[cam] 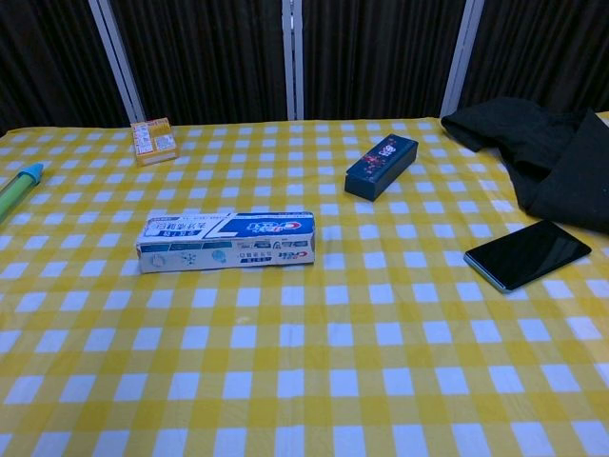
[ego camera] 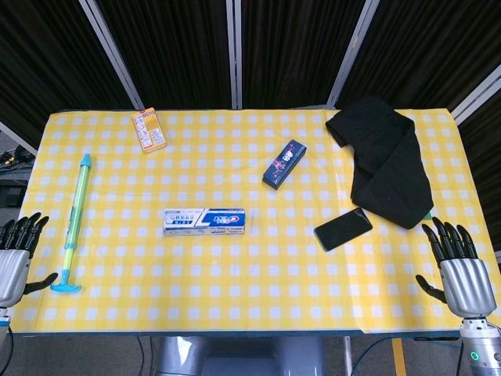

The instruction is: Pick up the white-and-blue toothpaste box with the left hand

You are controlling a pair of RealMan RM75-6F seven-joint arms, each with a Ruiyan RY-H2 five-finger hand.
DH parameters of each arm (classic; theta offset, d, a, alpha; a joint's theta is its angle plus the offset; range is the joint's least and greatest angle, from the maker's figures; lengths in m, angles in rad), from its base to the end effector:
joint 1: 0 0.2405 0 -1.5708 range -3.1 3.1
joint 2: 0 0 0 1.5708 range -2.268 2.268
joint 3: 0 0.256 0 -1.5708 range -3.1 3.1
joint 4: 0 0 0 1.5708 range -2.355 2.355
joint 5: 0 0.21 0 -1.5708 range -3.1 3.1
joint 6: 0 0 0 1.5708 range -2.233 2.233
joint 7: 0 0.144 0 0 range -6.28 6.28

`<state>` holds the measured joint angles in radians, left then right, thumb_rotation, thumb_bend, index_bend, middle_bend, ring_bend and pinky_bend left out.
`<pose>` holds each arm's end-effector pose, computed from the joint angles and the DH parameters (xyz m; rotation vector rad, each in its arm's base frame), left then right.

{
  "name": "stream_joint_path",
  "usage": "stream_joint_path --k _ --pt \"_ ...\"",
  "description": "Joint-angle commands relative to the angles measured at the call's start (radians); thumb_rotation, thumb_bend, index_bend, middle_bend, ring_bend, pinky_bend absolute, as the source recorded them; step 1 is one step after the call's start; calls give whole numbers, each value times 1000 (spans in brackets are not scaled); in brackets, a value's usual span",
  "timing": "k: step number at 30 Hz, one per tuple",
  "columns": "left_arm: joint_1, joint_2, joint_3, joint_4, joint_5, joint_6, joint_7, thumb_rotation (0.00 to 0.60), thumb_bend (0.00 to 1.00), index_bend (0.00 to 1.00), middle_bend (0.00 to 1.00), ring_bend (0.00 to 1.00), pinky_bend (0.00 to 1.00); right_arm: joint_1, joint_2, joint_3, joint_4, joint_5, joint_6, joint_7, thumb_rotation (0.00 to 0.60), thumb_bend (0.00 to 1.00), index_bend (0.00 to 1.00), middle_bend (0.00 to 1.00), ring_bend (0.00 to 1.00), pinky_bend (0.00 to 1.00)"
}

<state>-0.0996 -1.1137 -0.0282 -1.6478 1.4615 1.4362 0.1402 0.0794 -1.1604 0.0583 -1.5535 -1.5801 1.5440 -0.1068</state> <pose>-0.3111 0.1801 0.1500 -1.4416 -0.8780 -0.7737 -0.3053 -0.1809 0.1555 1.4424 -0.7287 0.8913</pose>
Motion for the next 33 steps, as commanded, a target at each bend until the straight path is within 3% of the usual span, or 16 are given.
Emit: stream_joint_path --k 1,19,23,30,33 --pt "-5 5 2 -11 -10 -13 6 600 23 0 0 0 0 0 -2 -1 3 0 -2 -3 600 82 81 0 0 18" --pt "-24 -8 -4 -13 -17 -37 22 600 22 0 0 0 0 -2 4 5 4 12 0 23 600 83 127 0 0 20" --pt "-48 -30 -28 -19 -27 -49 33 600 22 0 0 0 15 0 11 10 8 19 -3 41 600 83 136 0 0 20" --pt "-160 -38 -107 -80 -101 -163 131 600 24 17 0 0 67 1 26 11 3 30 -16 72 600 83 150 0 0 21" --pt "-244 -39 -154 -98 -190 -282 157 600 27 53 0 0 100 0 36 15 -2 37 -16 95 600 83 157 0 0 21"
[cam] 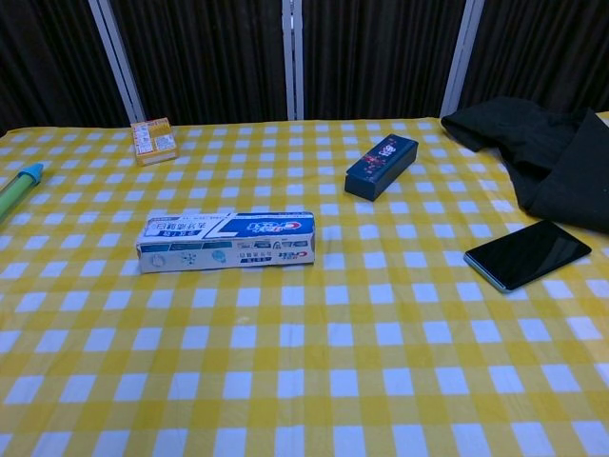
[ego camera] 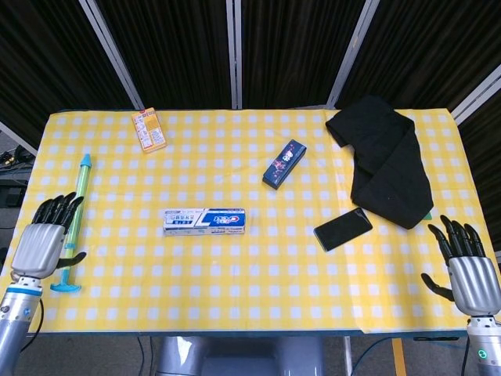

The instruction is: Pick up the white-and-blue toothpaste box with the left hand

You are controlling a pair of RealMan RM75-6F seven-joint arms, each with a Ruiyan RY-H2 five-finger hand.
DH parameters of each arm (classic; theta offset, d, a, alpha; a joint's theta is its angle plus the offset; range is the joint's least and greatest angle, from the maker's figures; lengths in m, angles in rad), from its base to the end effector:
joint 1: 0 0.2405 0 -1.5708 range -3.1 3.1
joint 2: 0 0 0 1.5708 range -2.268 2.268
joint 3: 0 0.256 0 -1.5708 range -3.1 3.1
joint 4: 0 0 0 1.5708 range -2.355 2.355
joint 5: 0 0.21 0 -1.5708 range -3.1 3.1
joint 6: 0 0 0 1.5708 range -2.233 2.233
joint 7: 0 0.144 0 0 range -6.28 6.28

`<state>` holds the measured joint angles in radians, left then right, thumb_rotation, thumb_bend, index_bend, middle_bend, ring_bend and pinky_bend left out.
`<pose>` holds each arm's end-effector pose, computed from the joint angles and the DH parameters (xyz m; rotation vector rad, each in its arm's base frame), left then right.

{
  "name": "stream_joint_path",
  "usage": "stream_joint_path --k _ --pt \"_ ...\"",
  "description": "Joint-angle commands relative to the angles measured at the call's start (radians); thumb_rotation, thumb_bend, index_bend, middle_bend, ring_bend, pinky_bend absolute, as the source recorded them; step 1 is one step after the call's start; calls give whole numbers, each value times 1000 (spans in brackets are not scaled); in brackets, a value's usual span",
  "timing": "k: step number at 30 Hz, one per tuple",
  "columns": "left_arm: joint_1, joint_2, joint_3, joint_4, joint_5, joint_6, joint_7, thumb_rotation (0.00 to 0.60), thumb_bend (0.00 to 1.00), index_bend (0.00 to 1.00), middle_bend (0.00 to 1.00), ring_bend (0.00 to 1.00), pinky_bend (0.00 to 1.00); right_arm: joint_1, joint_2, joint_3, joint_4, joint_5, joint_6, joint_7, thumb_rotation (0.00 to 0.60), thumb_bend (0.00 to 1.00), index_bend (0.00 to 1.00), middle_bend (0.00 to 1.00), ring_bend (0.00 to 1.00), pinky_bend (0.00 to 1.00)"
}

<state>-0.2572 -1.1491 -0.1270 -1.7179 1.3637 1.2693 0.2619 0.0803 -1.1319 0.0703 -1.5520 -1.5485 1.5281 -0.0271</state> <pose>-0.2688 0.2420 0.1271 -1.5338 -0.8663 -0.8114 -0.3118 -0.1843 0.1664 1.4056 -0.7827 0.9124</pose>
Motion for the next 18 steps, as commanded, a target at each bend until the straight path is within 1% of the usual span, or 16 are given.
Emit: stream_joint_path --k 1,5,8,10,13,16,18 --pt "-117 -4 -72 -31 -126 -157 47 600 31 64 0 0 119 -1 10 5 -4 9 -1 23 600 83 158 0 0 21" --pt "-235 0 -128 -43 -266 -305 99 600 78 98 0 14 162 -1 21 11 -8 25 -9 61 600 83 165 0 0 21" --pt "-321 -15 -156 -44 -358 -374 163 600 95 139 0 44 185 -1 33 13 -14 30 -13 94 600 82 172 0 0 21" --pt "-378 -34 -161 -40 -430 -400 223 600 95 176 0 69 200 0 39 13 -12 29 -15 105 600 83 176 0 0 21" --pt "-466 -84 -163 -15 -562 -422 306 600 95 188 2 83 213 0 46 14 -14 30 -18 129 600 83 183 0 0 21" --pt "-553 -128 -156 12 -719 -450 365 600 95 198 14 94 219 0 54 15 -16 29 -16 156 600 83 190 0 0 21" --pt "-615 -158 -140 36 -813 -453 414 600 96 205 24 100 222 -1 61 16 -15 29 -16 173 600 82 194 0 0 20"
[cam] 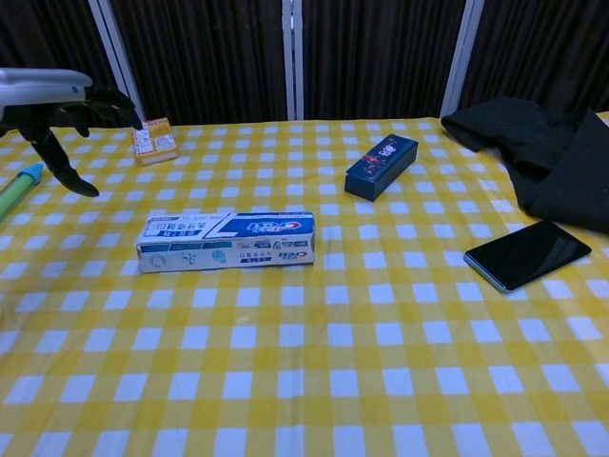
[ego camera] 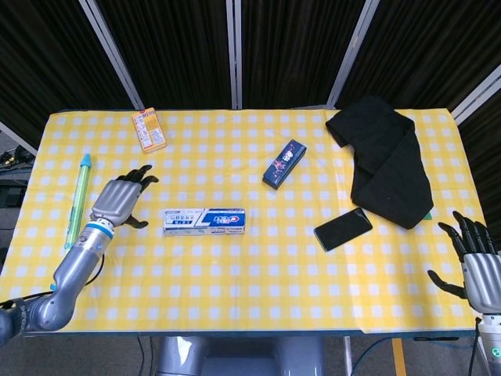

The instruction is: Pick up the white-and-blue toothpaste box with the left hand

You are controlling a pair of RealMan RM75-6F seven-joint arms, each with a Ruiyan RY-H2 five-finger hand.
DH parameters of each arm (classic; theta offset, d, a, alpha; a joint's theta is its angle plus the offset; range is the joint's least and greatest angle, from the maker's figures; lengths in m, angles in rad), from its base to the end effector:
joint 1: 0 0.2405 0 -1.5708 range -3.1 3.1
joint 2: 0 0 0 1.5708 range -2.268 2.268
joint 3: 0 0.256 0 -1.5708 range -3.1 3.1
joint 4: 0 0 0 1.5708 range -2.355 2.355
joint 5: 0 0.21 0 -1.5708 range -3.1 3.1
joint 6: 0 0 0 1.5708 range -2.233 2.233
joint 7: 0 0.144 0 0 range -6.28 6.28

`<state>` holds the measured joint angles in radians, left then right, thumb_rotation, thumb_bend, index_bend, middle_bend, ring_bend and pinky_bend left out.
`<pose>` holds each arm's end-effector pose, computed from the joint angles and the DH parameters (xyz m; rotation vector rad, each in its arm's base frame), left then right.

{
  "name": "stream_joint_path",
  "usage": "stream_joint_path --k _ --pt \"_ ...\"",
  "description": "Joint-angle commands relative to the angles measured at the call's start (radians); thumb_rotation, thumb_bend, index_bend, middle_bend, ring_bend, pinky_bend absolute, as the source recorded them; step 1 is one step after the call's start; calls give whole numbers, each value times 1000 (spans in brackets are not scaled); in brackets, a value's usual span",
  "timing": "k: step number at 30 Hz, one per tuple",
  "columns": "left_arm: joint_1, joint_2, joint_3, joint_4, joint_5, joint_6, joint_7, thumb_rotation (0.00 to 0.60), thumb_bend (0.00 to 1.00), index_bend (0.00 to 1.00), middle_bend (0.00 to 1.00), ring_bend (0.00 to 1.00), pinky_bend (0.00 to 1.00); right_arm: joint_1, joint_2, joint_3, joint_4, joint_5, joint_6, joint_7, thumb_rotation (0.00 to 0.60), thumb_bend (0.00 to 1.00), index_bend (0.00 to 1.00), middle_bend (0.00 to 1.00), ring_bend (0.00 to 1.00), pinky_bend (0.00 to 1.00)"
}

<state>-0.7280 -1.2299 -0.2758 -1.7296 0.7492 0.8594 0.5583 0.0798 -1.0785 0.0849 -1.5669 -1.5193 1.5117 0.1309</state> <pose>-0.1676 0.3592 0.0718 -1.7502 -1.0350 -0.7031 -0.3161 -0.1874 0.1843 1.3449 -0.8845 0.9919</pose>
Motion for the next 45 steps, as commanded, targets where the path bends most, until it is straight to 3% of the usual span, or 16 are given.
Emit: stream_joint_path --k 1,8,25,32,35,40,43,45 --pt "-169 -90 17 57 -230 -40 139 600 96 208 28 103 223 0 10 2 1 1 0 23 600 82 196 0 0 20" --pt "-300 -182 46 111 -404 -10 214 600 97 257 72 132 242 -3 30 15 4 33 -11 88 600 82 213 0 0 17" --pt "-488 -361 52 258 -603 23 295 600 97 246 77 139 241 -17 63 31 11 27 22 225 600 83 235 0 0 8" --pt "-542 -413 70 307 -673 19 342 600 96 194 13 50 150 -17 63 34 19 29 20 251 600 82 285 0 0 4" --pt "-555 -436 73 330 -696 14 350 600 97 206 16 51 175 -18 62 37 22 28 27 256 600 82 284 0 0 1" --pt "-574 -477 91 368 -715 13 375 600 96 250 49 79 216 -21 64 41 25 33 32 273 600 83 285 0 0 1" --pt "-577 -497 95 382 -705 11 373 600 106 339 123 152 265 -23 68 40 22 28 36 284 600 82 285 0 0 1" --pt "-575 -509 94 386 -688 17 364 600 167 418 188 212 307 -25 69 41 22 26 40 289 600 82 285 0 0 1"
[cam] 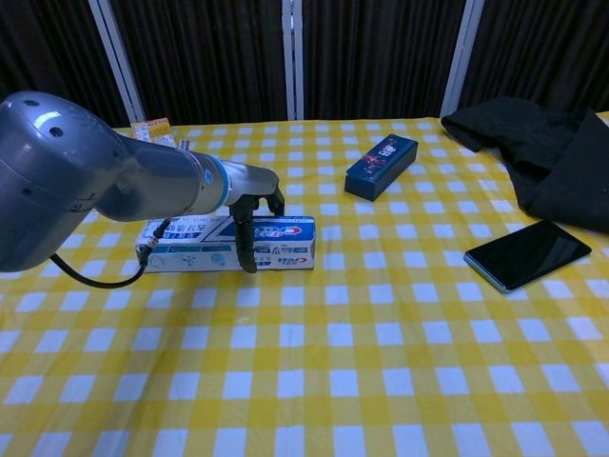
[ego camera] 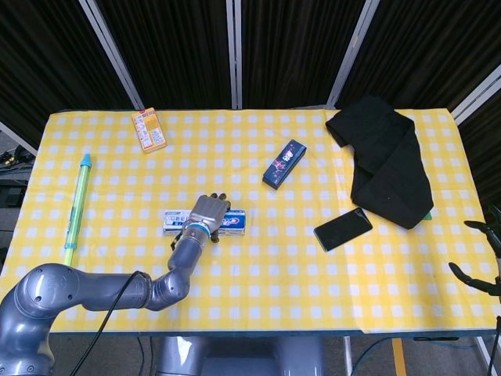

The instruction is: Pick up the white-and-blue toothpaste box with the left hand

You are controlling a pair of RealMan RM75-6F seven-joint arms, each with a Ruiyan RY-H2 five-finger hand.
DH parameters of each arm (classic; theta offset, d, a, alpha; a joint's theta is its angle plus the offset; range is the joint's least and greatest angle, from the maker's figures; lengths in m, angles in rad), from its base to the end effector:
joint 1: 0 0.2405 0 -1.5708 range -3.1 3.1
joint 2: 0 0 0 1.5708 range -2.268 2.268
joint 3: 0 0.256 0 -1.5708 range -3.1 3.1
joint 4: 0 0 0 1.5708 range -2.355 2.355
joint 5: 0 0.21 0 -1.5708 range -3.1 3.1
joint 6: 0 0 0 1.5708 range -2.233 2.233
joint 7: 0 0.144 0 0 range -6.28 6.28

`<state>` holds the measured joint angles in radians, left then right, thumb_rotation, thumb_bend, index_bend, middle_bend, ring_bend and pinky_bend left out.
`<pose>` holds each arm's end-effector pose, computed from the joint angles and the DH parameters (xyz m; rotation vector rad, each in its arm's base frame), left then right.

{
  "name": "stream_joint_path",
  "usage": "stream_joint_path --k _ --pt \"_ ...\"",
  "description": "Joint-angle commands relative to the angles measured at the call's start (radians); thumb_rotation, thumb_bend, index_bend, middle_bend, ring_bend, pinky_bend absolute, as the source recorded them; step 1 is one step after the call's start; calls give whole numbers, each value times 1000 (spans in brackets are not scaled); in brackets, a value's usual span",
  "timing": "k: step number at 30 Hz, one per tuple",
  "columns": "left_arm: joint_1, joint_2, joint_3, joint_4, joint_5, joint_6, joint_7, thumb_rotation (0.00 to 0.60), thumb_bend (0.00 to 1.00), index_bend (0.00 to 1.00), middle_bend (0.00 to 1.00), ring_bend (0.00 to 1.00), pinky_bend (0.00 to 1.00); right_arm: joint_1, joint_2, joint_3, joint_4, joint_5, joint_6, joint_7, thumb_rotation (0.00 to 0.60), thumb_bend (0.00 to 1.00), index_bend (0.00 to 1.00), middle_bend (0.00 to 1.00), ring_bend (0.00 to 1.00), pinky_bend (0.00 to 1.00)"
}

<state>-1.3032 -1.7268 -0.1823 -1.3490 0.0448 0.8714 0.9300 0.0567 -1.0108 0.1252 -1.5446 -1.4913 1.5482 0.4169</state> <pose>-0.0493 0.3841 -0.0888 -1.9561 -1.0459 -0.4118 -0.3239 -0.1876 0.2218 1.2052 -0.9787 1.1758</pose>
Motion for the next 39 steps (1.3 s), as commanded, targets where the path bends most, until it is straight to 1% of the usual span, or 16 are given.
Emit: stream_joint_path --k 1,2,3,5,6,9,15,18,23,28,32,36,39 --pt "3 -19 -1 5 35 14 -17 600 243 469 229 248 333 -3 2 1 0 -3 7 5 600 82 285 0 0 1" --pt "6 -25 -4 4 56 28 -27 600 304 497 252 267 347 -4 2 1 0 -3 9 6 600 82 286 0 0 1" --pt "11 -30 -5 1 83 46 -39 600 397 531 279 290 365 -5 2 2 -1 -4 12 6 600 82 287 0 0 1" --pt "23 -38 -7 -5 143 81 -66 600 493 565 304 312 385 -6 2 1 -2 -8 16 5 600 82 289 0 0 1" --pt "31 -40 -9 -9 174 97 -81 600 526 581 315 322 393 -6 2 1 -4 -9 18 4 600 82 290 0 0 1" --pt "56 -34 -22 -31 254 127 -133 600 572 605 332 336 406 -7 1 0 -6 -15 22 -1 600 83 291 0 0 1" --pt "90 6 -55 -97 381 152 -209 600 574 610 334 337 407 -9 6 -3 -13 -21 26 -6 600 83 292 0 0 1" --pt "99 14 -72 -117 420 161 -238 600 574 617 336 338 407 -9 5 -2 -13 -21 25 -7 600 83 293 0 0 2" --pt "134 19 -111 -164 559 211 -342 600 576 631 346 342 407 -9 4 -5 -15 -25 26 -13 600 82 294 0 0 1" --pt "152 57 -130 -216 653 250 -368 600 577 644 358 348 407 -9 1 -10 -21 -38 31 -30 600 82 294 0 0 2" --pt "163 112 -175 -290 687 276 -380 600 577 644 359 348 407 -9 -2 -14 -27 -48 36 -48 600 83 294 0 0 1" --pt "165 164 -212 -354 702 290 -371 600 576 645 359 349 407 -11 -3 -15 -33 -52 42 -57 600 82 294 0 0 1" --pt "166 212 -250 -413 709 308 -363 600 576 645 359 348 407 -12 -3 -18 -35 -59 46 -65 600 82 294 0 0 1"
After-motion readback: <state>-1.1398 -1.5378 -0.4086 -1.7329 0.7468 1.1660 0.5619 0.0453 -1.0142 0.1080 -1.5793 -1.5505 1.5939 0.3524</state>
